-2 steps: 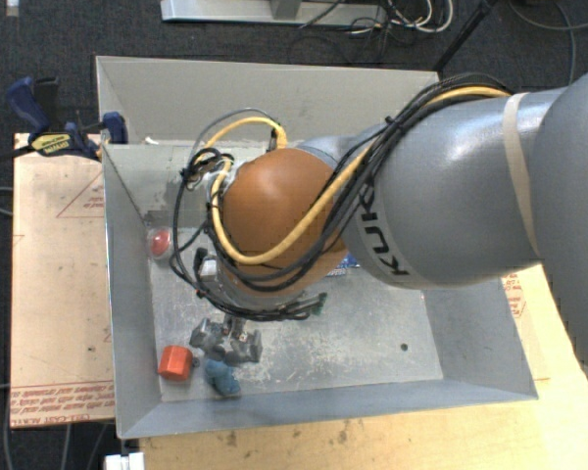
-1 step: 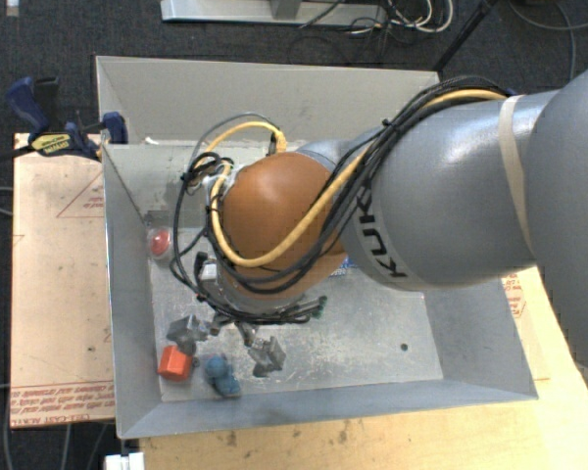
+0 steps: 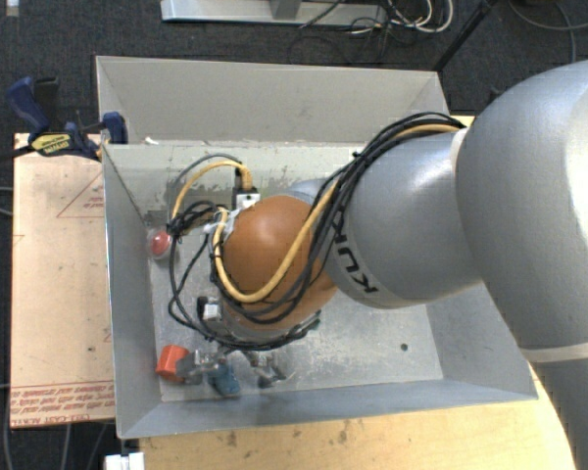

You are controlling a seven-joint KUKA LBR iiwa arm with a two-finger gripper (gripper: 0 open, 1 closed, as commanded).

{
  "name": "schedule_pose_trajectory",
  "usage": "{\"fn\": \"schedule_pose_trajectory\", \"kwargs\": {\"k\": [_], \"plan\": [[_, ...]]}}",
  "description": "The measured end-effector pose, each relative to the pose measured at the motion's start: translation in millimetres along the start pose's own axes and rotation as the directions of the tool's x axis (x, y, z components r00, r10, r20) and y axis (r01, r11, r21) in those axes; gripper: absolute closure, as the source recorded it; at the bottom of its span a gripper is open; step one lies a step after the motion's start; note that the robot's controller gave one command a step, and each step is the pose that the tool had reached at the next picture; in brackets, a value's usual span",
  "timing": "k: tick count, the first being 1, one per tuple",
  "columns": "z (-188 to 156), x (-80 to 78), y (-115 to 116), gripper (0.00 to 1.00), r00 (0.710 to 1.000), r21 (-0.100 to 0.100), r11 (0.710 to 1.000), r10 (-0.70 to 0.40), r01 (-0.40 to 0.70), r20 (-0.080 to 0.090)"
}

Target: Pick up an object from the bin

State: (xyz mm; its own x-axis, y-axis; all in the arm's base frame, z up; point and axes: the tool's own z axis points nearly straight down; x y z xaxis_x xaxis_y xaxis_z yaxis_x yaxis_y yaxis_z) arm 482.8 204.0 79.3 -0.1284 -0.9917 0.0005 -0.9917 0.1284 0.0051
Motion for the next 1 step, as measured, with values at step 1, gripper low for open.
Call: {"fn": "schedule_pose_trajectory", "kwargs": {"k": [1], "plan": [[-1.7, -0.6, -0.7, 1.00, 1.000, 0.002, 1.000, 0.001, -0.001, 0.002]]}}
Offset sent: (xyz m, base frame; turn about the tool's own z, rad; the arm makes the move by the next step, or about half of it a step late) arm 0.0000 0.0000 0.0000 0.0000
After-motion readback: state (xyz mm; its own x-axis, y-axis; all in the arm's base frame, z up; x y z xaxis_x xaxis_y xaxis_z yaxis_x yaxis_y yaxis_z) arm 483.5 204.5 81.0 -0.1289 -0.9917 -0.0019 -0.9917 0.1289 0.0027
